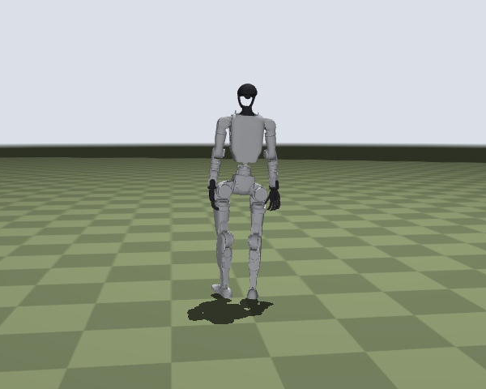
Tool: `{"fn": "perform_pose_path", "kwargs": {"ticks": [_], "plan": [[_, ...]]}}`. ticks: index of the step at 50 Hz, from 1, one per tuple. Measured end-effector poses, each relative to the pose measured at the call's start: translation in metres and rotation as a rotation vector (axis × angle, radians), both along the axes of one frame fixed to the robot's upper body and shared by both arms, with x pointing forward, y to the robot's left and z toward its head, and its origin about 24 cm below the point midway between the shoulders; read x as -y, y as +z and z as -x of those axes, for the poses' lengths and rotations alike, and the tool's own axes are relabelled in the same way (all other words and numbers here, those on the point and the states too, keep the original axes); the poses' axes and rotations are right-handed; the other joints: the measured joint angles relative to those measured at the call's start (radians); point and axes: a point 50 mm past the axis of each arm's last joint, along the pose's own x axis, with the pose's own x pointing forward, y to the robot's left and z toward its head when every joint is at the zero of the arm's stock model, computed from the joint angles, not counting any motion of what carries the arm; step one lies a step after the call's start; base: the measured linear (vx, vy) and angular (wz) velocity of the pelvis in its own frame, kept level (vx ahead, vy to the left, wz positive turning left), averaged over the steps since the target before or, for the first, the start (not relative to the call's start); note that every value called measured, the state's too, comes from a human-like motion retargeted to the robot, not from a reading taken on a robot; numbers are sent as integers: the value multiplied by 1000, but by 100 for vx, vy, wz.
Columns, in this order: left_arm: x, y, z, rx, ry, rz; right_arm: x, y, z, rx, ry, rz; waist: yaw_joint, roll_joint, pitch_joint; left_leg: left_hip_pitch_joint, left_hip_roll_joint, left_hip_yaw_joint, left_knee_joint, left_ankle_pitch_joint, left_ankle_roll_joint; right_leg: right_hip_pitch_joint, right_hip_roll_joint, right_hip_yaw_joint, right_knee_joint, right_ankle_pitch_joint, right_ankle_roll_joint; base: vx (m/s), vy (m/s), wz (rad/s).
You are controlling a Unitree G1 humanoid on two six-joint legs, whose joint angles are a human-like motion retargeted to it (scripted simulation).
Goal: Upper body actions
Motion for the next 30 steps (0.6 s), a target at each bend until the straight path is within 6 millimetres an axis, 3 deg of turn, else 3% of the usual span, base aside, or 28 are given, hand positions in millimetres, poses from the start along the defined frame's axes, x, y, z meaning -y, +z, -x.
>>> {"fn": "perform_pose_path", "kwargs": {"ticks": [30], "plan": [[0,0,0,-1,3,1,0,0,0,-1,4,0,0,3,-1,-1,0,-2,2,-1,0,0,1,0,1,-2,-5,0,0,0]]}}
